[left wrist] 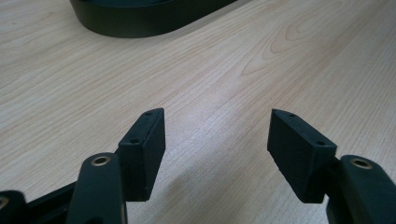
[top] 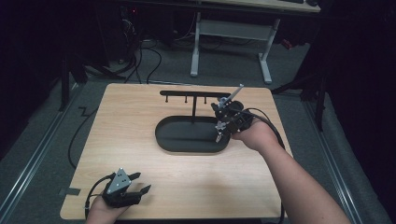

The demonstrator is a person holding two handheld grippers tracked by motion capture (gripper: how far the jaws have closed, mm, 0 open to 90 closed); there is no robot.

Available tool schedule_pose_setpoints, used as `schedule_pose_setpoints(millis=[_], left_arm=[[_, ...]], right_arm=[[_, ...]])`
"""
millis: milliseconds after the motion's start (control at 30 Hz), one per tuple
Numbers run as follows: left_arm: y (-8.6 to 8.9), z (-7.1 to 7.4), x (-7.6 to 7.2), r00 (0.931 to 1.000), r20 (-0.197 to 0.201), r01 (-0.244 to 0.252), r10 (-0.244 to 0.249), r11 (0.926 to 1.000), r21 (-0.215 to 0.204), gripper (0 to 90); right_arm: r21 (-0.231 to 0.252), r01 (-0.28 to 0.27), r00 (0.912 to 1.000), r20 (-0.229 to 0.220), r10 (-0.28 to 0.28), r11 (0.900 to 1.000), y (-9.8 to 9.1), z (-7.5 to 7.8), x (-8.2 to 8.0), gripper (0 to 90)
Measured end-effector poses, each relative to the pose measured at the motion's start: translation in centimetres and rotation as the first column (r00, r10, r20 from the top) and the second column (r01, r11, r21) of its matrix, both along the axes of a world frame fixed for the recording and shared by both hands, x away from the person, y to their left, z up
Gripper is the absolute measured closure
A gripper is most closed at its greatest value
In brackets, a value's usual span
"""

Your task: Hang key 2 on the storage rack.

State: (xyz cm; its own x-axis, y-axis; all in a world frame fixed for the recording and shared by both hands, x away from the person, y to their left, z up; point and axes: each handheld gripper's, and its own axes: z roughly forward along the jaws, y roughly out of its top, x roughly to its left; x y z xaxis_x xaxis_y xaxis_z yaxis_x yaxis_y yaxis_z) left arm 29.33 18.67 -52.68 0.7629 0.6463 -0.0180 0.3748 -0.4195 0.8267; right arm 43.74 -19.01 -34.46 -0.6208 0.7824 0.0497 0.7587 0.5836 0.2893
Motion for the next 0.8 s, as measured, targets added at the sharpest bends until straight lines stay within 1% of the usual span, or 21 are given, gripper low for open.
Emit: schedule_pose_setpoints(millis=[33, 67, 133, 167, 200, 267, 300, 333, 367, 433, 533, 600, 633, 667, 733, 800], left_arm=[[0.0, 0.0, 0.0, 1.0000, 0.001, -0.002, 0.002, 1.0000, -0.003, 37.7], [0.1, -0.1, 0.1, 1.0000, 0.002, -0.002, 0.002, 1.0000, -0.004, 37.7], [0.2, -0.2, 0.1, 1.0000, -0.008, -0.002, 0.002, 1.0000, 0.001, 37.7], [0.2, -0.2, 0.1, 1.0000, -0.009, -0.004, 0.004, 1.0000, -0.004, 37.7], [0.3, -0.3, 0.1, 0.9999, -0.011, -0.004, 0.004, 1.0000, -0.006, 37.7], [0.3, -0.2, 0.0, 1.0000, -0.004, 0.001, -0.001, 1.0000, -0.001, 37.7], [0.3, -0.2, 0.0, 1.0000, -0.004, 0.002, -0.002, 1.0000, 0.002, 37.7], [0.3, -0.2, 0.0, 1.0000, -0.001, -0.002, 0.002, 1.0000, -0.004, 37.7], [0.3, -0.1, 0.0, 1.0000, -0.002, -0.003, 0.003, 1.0000, -0.006, 37.7], [0.3, 0.0, 0.1, 1.0000, 0.001, -0.002, 0.002, 1.0000, -0.005, 37.7], [0.4, -0.1, 0.2, 1.0000, -0.002, -0.004, 0.004, 1.0000, -0.005, 37.7], [0.4, -0.2, 0.2, 1.0000, -0.003, -0.005, 0.005, 1.0000, -0.001, 37.7], [0.4, -0.2, 0.2, 1.0000, -0.005, -0.005, 0.005, 1.0000, -0.002, 37.7], [0.4, -0.2, 0.2, 1.0000, -0.005, -0.006, 0.006, 1.0000, -0.004, 37.7], [0.5, -0.2, 0.2, 1.0000, -0.008, -0.005, 0.005, 1.0000, -0.005, 37.7], [0.5, -0.2, 0.2, 1.0000, -0.008, -0.004, 0.004, 1.0000, -0.002, 37.7]], right_arm=[[0.005, 0.014, 0.9998, -0.013, -0.014, 0.9999, 0.4, 0.2, 0.3, 89.3], [0.003, -0.012, 0.9999, 0.000, 0.012, 0.9999, 0.6, 0.3, 0.7, 89.3], [-0.001, -0.008, 0.9999, -0.010, 0.008, 1.0000, 1.2, 0.5, 1.3, 89.3], [-0.001, -0.018, 0.9998, -0.008, 0.018, 0.9998, 1.4, 0.5, 1.6, 89.3], [-0.003, -0.004, 0.9998, -0.017, 0.004, 1.0000, 1.7, 0.6, 1.7, 89.3], [-0.010, -0.028, 0.9996, -0.009, 0.027, 0.9996, 2.1, 0.8, 2.2, 89.3], [-0.007, -0.015, 0.9998, -0.012, 0.015, 0.9999, 2.3, 1.0, 2.3, 89.3], [-0.005, -0.013, 0.9999, -0.009, 0.013, 0.9999, 2.4, 1.1, 2.6, 89.3], [-0.005, -0.005, 0.9999, -0.012, 0.005, 1.0000, 2.6, 1.2, 2.8, 89.3], [-0.006, -0.023, 0.9997, 0.002, 0.023, 0.9997, 2.7, 1.3, 3.4, 89.3], [-0.013, -0.009, 1.0000, 0.001, 0.009, 0.9999, 3.0, 1.7, 4.2, 89.3], [-0.003, -0.001, 1.0000, 0.001, 0.001, 1.0000, 3.1, 2.0, 4.7, 89.3], [-0.005, -0.013, 0.9998, 0.012, 0.013, 0.9999, 3.1, 2.1, 4.9, 89.3], [-0.003, -0.002, 0.9999, 0.010, 0.002, 1.0000, 3.2, 2.3, 5.1, 89.3], [-0.005, -0.016, 0.9996, 0.022, 0.016, 0.9999, 3.3, 2.5, 5.5, 89.3], [0.004, -0.007, 0.9998, 0.020, 0.007, 1.0000, 3.3, 2.6, 5.8, 89.3]])
